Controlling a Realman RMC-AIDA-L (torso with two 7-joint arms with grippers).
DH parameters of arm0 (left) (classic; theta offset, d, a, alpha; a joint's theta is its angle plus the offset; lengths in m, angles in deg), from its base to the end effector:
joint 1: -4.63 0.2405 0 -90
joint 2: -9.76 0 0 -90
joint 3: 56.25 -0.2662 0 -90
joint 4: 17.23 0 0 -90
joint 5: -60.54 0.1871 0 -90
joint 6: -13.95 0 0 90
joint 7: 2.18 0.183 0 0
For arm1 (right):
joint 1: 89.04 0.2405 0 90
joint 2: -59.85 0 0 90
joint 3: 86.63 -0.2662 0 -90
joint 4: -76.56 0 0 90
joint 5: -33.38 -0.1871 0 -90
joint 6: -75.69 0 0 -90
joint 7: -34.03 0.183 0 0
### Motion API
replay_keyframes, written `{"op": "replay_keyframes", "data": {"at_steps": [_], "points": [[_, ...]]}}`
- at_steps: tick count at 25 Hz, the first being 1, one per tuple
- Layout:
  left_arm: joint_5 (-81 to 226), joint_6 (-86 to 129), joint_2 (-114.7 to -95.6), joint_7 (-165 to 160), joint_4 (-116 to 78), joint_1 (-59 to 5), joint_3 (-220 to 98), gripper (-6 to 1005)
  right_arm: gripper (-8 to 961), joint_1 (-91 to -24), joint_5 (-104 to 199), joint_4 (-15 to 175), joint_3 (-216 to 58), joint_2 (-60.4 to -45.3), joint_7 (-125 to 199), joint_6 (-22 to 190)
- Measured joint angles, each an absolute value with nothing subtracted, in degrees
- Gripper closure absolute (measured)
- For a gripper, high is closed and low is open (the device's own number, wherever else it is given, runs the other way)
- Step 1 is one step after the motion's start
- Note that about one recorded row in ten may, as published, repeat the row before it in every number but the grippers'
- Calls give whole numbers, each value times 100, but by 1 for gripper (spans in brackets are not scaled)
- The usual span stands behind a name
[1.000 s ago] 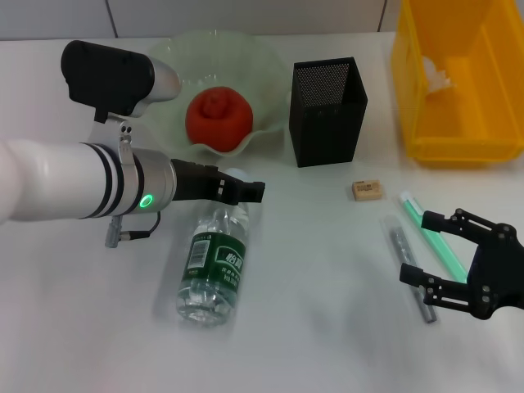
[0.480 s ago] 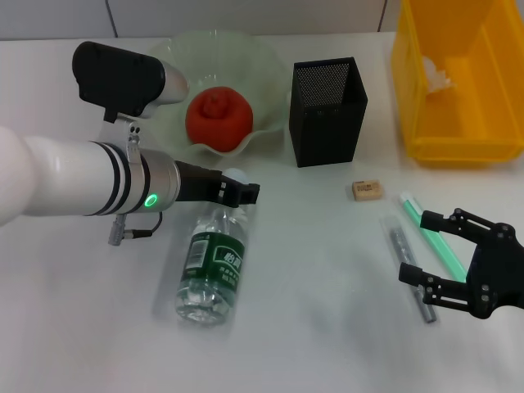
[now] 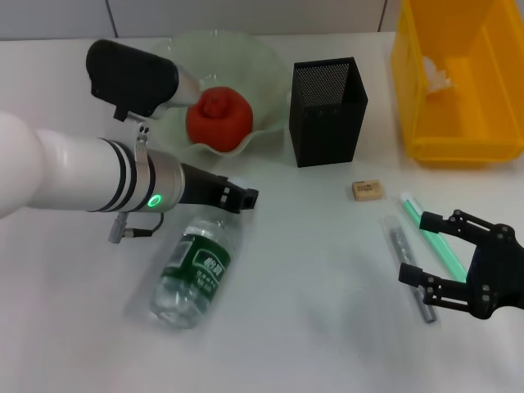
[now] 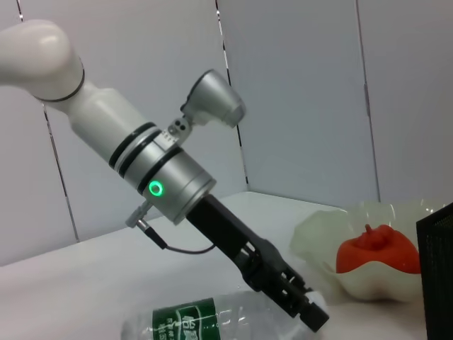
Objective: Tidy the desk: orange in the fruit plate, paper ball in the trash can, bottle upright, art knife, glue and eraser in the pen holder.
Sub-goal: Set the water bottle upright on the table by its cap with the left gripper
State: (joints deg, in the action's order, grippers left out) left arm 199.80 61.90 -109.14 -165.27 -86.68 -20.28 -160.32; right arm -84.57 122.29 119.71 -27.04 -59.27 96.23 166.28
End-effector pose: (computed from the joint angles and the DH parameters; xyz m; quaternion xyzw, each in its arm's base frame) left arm -0.2149 0.3475 -0.1166 -0.8880 -0.3836 0.0186 0.2531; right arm 0.2867 0.2271 -0.0343 -0.9149 0.1817 0.2992 0.2010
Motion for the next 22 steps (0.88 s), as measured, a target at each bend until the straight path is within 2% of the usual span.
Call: {"op": "replay_keyframes", "data": {"at_steps": [11,22], "points": [[19502,6899,-10882,-14814,-9863,-1307,-15420,535,127,-8461,12234,12006,-2704,-5924,9708,16640],[16702,7643,-10881,-11028,-9223,-822,-13779,542,127,-8403,12233,12088,-2714,-5915,9838,16643]]}}
